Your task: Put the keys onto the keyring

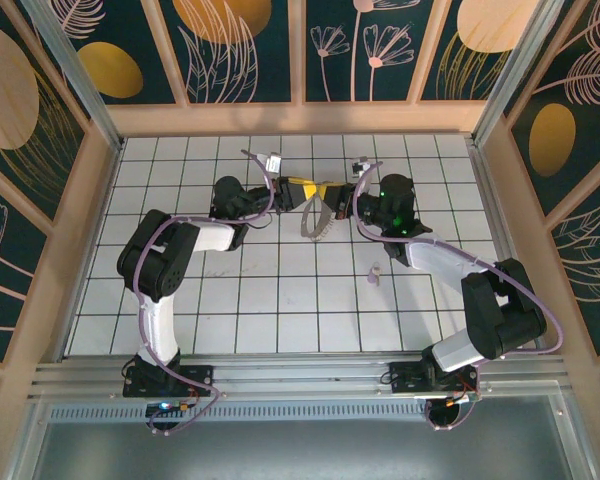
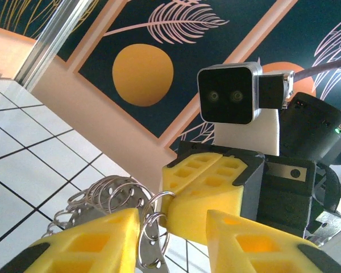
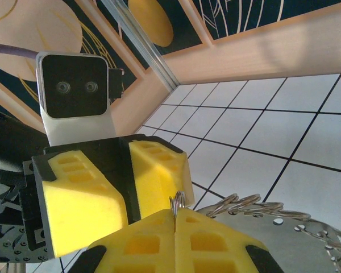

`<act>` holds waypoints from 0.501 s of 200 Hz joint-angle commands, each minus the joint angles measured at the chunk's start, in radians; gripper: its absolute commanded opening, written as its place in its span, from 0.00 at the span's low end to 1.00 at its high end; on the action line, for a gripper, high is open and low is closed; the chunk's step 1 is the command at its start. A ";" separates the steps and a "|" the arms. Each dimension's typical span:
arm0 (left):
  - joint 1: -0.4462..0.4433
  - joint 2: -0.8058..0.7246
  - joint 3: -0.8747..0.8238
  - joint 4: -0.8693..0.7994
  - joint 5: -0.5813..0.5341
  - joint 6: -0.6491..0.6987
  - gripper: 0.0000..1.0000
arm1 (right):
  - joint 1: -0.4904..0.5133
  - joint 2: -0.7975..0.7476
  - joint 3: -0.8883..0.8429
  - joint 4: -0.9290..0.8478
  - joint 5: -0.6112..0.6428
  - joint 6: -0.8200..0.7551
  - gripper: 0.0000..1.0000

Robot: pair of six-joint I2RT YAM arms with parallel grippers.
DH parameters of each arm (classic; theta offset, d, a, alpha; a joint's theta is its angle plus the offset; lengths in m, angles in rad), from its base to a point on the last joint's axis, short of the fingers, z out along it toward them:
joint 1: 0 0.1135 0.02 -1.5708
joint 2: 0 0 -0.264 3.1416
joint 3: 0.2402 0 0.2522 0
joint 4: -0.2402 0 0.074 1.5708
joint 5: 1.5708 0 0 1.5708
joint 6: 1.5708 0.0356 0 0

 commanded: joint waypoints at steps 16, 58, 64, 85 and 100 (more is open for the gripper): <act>-0.006 0.019 0.017 0.059 0.025 -0.011 0.34 | -0.007 -0.045 0.002 0.054 -0.002 -0.012 0.00; -0.006 0.012 0.000 0.073 0.022 -0.017 0.30 | -0.011 -0.045 -0.001 0.049 0.011 -0.015 0.00; -0.006 0.012 -0.002 0.074 0.022 -0.016 0.27 | -0.013 -0.045 -0.001 0.049 0.009 -0.014 0.00; -0.006 0.012 -0.006 0.079 0.022 -0.015 0.23 | -0.016 -0.042 -0.001 0.050 0.009 -0.013 0.00; -0.006 0.012 -0.008 0.082 0.023 -0.019 0.22 | -0.015 -0.041 -0.002 0.051 0.011 -0.013 0.00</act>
